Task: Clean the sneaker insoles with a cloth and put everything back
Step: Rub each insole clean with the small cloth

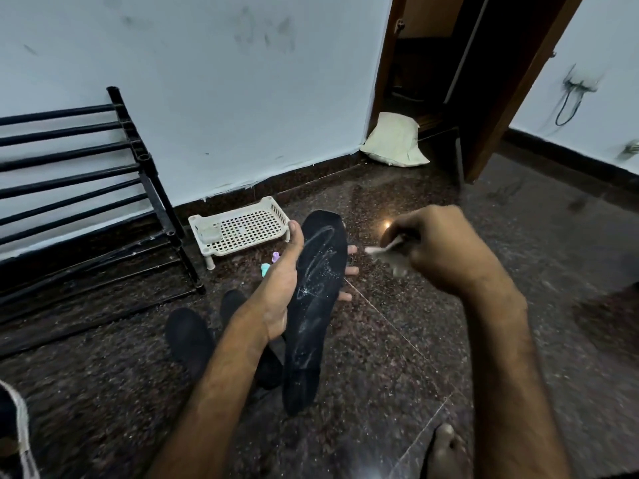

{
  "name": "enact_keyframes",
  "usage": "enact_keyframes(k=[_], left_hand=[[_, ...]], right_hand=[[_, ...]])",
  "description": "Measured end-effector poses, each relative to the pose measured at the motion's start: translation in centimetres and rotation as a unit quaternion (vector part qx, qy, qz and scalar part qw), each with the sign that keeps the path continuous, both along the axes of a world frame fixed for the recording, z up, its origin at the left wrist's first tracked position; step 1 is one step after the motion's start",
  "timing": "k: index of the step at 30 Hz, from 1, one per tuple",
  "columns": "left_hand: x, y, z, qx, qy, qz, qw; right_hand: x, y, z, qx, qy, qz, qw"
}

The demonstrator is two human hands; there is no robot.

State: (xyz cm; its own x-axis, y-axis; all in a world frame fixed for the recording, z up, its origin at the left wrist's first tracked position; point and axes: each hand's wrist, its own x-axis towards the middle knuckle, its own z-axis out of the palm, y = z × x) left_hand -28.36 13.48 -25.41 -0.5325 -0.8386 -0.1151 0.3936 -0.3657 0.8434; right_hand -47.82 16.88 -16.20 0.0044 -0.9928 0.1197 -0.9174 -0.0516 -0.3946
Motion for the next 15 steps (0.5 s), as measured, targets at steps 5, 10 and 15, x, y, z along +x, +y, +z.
enact_keyframes(k=[5, 10, 15], left_hand=[[-0.5, -0.3, 0.4, 0.013, 0.022, 0.008, 1.0], [-0.6, 0.0, 1.3, 0.028, 0.024, 0.007, 0.999], [-1.0, 0.0, 0.8, 0.022, 0.001, 0.021, 1.0]], right_hand=[[0.9, -0.2, 0.7, -0.206, -0.076, -0.013, 0.975], [1.7, -0.9, -1.9, -0.109, -0.03, -0.001, 0.994], [1.4, -1.0, -1.1, -0.188, -0.113, -0.153, 0.964]])
